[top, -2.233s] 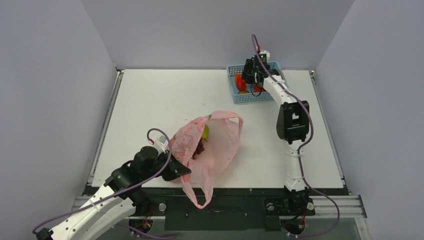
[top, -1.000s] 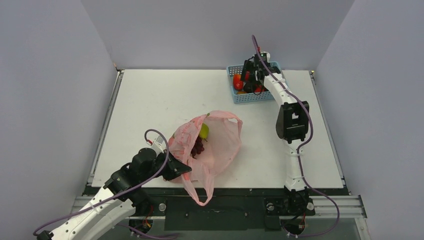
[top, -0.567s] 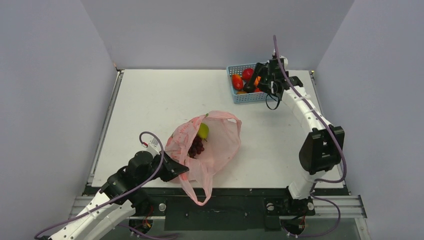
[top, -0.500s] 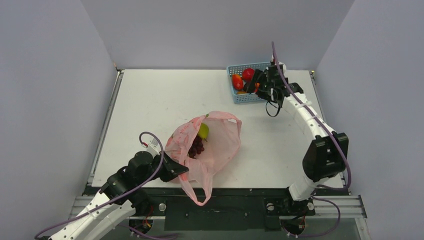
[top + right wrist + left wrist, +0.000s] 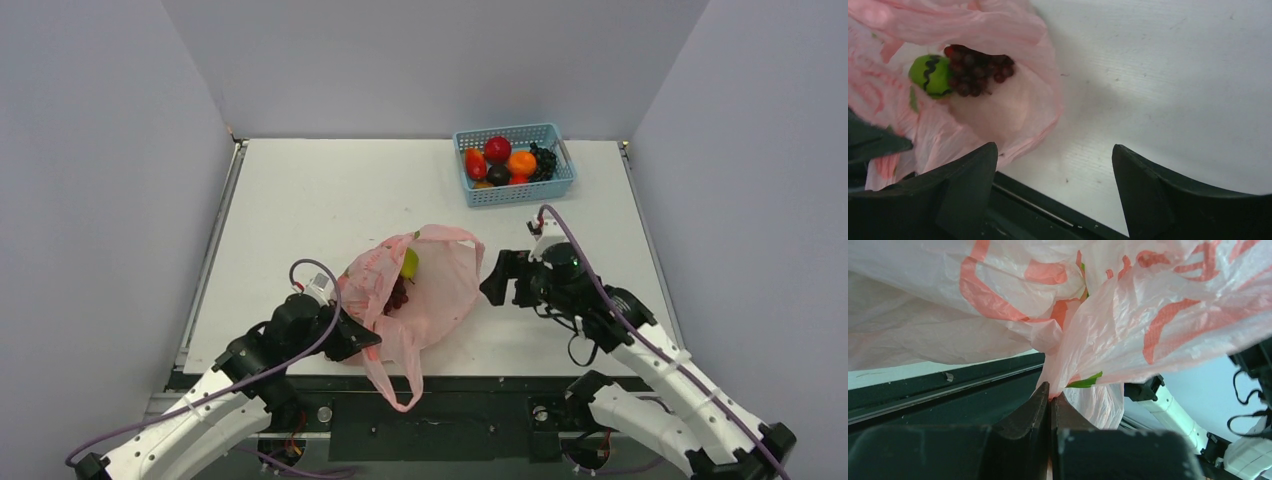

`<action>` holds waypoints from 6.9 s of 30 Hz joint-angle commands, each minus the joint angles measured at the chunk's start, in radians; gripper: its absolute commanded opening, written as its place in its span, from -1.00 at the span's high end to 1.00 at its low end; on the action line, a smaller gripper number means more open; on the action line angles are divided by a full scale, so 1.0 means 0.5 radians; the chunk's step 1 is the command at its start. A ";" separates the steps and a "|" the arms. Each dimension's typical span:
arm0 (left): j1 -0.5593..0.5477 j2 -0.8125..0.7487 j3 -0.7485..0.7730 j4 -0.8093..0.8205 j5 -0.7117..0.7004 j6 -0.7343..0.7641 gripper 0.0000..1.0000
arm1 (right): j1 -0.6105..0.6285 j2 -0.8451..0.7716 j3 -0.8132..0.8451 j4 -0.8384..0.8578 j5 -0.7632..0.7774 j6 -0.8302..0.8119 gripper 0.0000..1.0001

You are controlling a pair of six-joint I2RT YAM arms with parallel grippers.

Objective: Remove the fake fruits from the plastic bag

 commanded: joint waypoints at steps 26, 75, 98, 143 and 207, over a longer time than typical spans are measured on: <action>-0.004 0.116 0.156 0.135 -0.038 0.095 1.00 | 1.154 0.640 0.025 1.223 0.887 -0.250 -0.14; -0.029 0.271 0.191 0.341 -0.130 0.133 1.00 | 0.728 2.182 0.221 2.542 0.936 -0.343 -0.69; -0.036 0.122 0.088 0.158 -0.181 -0.017 1.00 | 0.739 1.832 0.112 2.314 0.723 -0.311 0.13; -0.051 0.143 0.022 0.344 -0.176 -0.040 1.00 | 0.594 0.673 0.092 0.891 -0.905 0.051 0.61; -0.071 0.488 -0.045 0.594 -0.007 -0.005 1.00 | -1.217 2.587 2.037 0.581 0.298 0.059 0.46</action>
